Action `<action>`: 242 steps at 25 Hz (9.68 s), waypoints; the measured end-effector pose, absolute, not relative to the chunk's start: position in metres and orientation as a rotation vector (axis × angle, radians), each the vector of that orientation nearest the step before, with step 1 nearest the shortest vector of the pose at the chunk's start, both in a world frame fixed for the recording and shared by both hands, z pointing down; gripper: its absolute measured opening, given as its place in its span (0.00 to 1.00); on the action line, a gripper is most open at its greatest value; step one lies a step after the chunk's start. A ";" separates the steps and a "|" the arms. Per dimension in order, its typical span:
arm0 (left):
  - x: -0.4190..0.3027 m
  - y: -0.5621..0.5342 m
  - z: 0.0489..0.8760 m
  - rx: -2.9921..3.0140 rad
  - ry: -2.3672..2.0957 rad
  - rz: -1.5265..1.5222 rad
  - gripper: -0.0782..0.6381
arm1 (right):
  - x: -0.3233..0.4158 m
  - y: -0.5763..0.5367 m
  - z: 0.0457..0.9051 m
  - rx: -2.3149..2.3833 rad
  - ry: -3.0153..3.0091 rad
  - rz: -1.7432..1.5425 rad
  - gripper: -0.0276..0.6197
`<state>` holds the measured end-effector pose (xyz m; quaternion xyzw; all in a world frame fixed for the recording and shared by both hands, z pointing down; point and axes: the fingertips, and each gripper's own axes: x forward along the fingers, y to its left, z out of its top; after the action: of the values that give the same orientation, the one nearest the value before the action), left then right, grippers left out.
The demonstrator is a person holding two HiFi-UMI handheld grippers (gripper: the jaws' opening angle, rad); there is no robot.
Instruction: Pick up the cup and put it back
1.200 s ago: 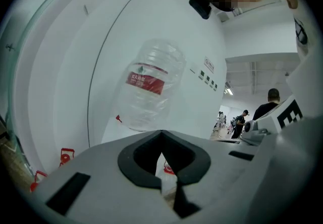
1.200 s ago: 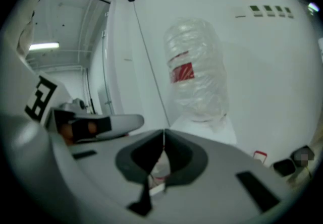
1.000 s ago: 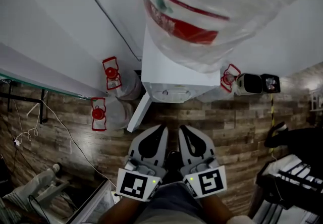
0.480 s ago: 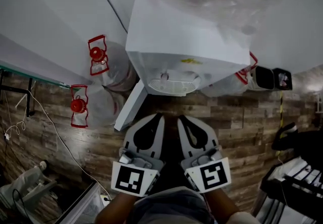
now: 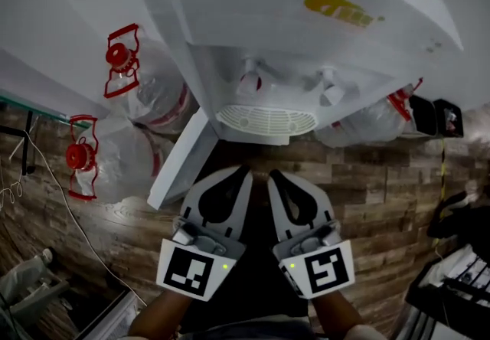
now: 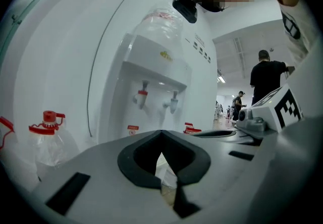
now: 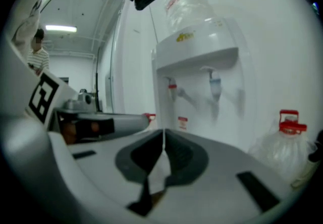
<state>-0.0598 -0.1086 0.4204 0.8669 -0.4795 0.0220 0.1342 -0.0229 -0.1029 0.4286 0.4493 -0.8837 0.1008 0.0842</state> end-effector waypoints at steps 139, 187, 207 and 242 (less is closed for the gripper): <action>-0.062 -0.201 0.739 2.475 -1.536 -0.059 0.12 | 0.012 -0.250 0.853 1.510 -2.436 0.378 0.16; -0.067 -0.127 0.464 2.621 -1.323 0.026 0.12 | 0.013 -0.058 0.503 1.073 -2.730 0.279 0.16; -0.055 -0.069 0.123 2.502 -1.366 -0.094 0.12 | 0.029 -0.009 0.143 1.069 -2.777 0.292 0.16; -0.013 0.003 -0.092 2.596 -1.333 -0.140 0.12 | 0.065 0.064 -0.083 1.143 -2.830 0.291 0.16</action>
<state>-0.0125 0.0030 -0.0916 0.8831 -0.4536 -0.0475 0.1097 0.0648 0.0645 -0.0829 0.3725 -0.9224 0.0949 0.0380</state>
